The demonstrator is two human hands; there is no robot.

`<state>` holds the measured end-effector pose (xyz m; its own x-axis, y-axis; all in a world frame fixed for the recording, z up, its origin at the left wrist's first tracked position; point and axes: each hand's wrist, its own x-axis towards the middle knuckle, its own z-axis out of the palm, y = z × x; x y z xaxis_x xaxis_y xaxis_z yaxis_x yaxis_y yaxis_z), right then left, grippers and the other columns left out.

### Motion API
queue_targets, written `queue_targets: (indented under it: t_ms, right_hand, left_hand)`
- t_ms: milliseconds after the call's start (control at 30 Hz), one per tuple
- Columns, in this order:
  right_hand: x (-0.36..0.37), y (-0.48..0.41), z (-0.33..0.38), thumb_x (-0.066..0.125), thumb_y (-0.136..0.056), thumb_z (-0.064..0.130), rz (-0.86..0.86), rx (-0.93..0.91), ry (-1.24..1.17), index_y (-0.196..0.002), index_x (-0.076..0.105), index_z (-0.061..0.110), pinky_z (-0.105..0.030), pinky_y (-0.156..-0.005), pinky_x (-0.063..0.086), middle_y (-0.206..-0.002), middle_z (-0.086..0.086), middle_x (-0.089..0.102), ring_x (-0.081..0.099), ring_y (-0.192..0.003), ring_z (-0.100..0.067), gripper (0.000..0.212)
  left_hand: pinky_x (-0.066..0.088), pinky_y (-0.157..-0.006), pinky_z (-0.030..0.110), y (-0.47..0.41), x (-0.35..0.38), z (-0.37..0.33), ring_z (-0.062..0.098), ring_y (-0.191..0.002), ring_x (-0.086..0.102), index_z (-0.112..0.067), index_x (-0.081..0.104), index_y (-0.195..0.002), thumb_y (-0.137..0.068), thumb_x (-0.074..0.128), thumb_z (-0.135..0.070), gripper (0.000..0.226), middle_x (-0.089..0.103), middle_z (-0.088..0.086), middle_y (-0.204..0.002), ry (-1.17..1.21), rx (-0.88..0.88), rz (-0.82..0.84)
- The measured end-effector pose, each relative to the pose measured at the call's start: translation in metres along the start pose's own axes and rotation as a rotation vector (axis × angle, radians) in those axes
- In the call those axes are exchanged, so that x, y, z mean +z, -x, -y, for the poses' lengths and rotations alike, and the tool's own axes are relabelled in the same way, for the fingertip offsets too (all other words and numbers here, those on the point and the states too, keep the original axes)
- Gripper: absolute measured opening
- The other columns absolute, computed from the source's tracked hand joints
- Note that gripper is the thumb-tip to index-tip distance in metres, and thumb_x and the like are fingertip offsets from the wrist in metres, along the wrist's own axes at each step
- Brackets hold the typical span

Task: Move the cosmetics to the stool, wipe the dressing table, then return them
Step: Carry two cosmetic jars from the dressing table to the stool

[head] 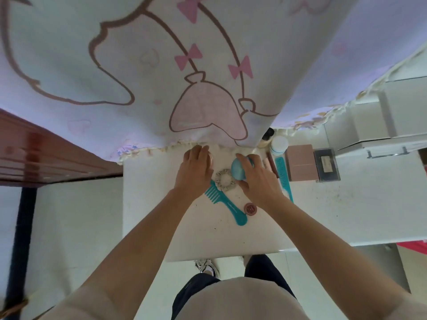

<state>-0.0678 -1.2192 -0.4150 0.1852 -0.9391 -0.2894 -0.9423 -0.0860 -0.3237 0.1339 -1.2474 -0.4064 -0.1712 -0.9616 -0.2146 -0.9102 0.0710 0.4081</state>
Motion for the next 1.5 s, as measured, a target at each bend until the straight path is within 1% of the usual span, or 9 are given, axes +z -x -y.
queue_targets:
  t_ms: [167, 367, 533, 633, 733, 900, 1133, 1300, 1500]
  right_hand:
    - [-0.020, 0.010, 0.021, 0.062, -0.092, 0.039, -0.018, -0.113, -0.079, -0.150, 0.024, 0.027, -0.032, -0.056, 0.045, -0.143, -0.004, 0.033, 0.061, -0.076, -0.025, 0.070]
    - [-0.047, -0.011, 0.111, 0.067, -0.090, 0.037, -0.097, -0.440, -0.238, -0.150, 0.033, 0.023, -0.040, -0.059, 0.056, -0.139, -0.005, 0.036, 0.064, -0.081, -0.027, 0.070]
    - [-0.068, 0.010, 0.228, 0.069, -0.089, 0.035, -0.177, -0.775, -0.373, -0.150, 0.031, 0.029, -0.026, -0.058, 0.049, -0.137, 0.002, 0.035, 0.063, -0.077, -0.016, 0.073]
    - [-0.070, 0.048, 0.305, 0.071, -0.088, 0.034, -0.211, -0.956, -0.448, -0.151, 0.030, 0.031, -0.021, -0.062, 0.044, -0.136, 0.004, 0.036, 0.064, -0.087, -0.014, 0.075]
    - [-0.059, 0.102, 0.377, 0.070, -0.088, 0.039, -0.204, -1.107, -0.485, -0.152, 0.029, 0.032, -0.027, -0.069, 0.052, -0.137, 0.004, 0.037, 0.059, -0.102, -0.013, 0.076]
    - [-0.011, 0.219, 0.507, 0.064, -0.088, 0.044, -0.167, -1.311, -0.493, -0.152, 0.029, 0.029, -0.039, -0.065, 0.059, -0.136, 0.000, 0.039, 0.064, -0.096, -0.021, 0.074]
    - [0.069, 0.373, 0.655, 0.067, -0.092, 0.042, -0.023, -1.615, -0.474, -0.153, 0.030, 0.022, -0.030, -0.055, 0.056, -0.138, -0.006, 0.039, 0.068, -0.083, -0.021, 0.074]
    - [0.129, 0.431, 0.719, 0.062, -0.093, 0.046, 0.123, -1.730, -0.450, -0.154, 0.027, 0.025, -0.035, -0.056, 0.058, -0.136, -0.003, 0.038, 0.067, -0.084, -0.017, 0.073]
    - [0.204, 0.451, 0.828, 0.065, -0.093, 0.043, 0.193, -1.775, -0.433, -0.154, 0.024, 0.028, -0.027, -0.057, 0.053, -0.136, 0.001, 0.036, 0.067, -0.084, -0.017, 0.075]
  left_hand:
    - [0.044, -0.098, 0.049, 0.056, -0.054, 0.009, 0.042, -0.124, 0.044, -0.001, 0.045, -0.139, -0.085, 0.070, -0.013, 0.061, 0.045, 0.020, -0.140, 0.035, -0.055, -0.240]
    - [0.044, -0.100, 0.048, 0.145, -0.122, 0.032, 0.036, -0.124, 0.043, -0.004, 0.045, -0.141, -0.082, 0.073, -0.014, 0.066, 0.044, 0.017, -0.142, 0.009, -0.283, -0.563]
    - [0.045, -0.094, 0.043, 0.250, -0.177, 0.057, 0.031, -0.122, 0.041, -0.004, 0.047, -0.139, -0.083, 0.073, -0.016, 0.063, 0.047, 0.016, -0.137, -0.090, -0.456, -0.872]
    - [0.051, -0.092, 0.049, 0.332, -0.204, 0.072, 0.032, -0.121, 0.045, -0.007, 0.047, -0.139, -0.084, 0.072, -0.021, 0.062, 0.047, 0.012, -0.136, -0.125, -0.567, -1.013]
    - [0.048, -0.093, 0.043, 0.426, -0.216, 0.091, 0.031, -0.120, 0.047, -0.010, 0.047, -0.139, -0.084, 0.072, -0.024, 0.062, 0.049, 0.010, -0.135, -0.187, -0.661, -1.118]
    - [0.044, -0.096, 0.040, 0.599, -0.220, 0.125, 0.030, -0.120, 0.047, -0.015, 0.048, -0.139, -0.082, 0.073, -0.030, 0.064, 0.051, 0.006, -0.133, -0.201, -0.892, -1.216]
    - [0.041, -0.090, 0.031, 0.800, -0.205, 0.165, 0.020, -0.119, 0.045, -0.024, 0.048, -0.138, -0.081, 0.070, -0.036, 0.062, 0.050, -0.004, -0.135, -0.293, -1.216, -1.266]
    - [0.045, -0.088, 0.033, 0.873, -0.185, 0.205, 0.024, -0.118, 0.050, -0.020, 0.049, -0.137, -0.080, 0.074, -0.032, 0.064, 0.051, -0.001, -0.135, -0.280, -1.309, -1.306]
    - [0.047, -0.087, 0.032, 0.926, -0.179, 0.304, 0.023, -0.118, 0.050, -0.018, 0.051, -0.137, -0.079, 0.075, -0.029, 0.064, 0.052, -0.001, -0.135, -0.272, -1.382, -1.280]
